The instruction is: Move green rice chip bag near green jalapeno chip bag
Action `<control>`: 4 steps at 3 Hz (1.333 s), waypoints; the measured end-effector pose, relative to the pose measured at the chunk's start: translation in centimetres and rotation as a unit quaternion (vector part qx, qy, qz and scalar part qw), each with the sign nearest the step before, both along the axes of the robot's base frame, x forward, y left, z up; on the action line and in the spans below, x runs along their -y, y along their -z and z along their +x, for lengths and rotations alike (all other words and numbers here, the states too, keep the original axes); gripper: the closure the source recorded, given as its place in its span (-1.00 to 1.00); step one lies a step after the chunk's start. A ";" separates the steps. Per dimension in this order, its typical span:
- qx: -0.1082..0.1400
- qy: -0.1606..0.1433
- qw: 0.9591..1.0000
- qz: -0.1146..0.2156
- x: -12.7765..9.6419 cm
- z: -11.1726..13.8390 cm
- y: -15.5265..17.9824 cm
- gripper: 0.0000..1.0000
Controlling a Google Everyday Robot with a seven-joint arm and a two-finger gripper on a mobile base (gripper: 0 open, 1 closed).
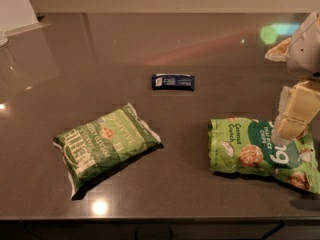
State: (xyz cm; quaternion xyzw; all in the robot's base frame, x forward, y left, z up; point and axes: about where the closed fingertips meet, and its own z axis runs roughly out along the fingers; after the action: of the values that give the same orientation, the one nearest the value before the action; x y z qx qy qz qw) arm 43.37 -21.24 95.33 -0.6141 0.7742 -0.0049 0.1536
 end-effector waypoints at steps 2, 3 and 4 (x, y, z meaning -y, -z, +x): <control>-0.038 -0.010 0.999 0.003 0.8 -1.4 4.4 -1.00; -0.055 -0.007 0.998 0.002 1.2 -2.3 6.3 -1.00; -0.060 -0.001 0.998 0.008 1.5 -2.5 7.9 -1.00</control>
Offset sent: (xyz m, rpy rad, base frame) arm -0.0254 -0.0150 -0.0757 0.0067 0.1575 0.0226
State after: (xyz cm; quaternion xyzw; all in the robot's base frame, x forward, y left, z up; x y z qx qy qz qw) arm 40.84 -22.69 87.43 -0.6127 0.7814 0.0380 0.1118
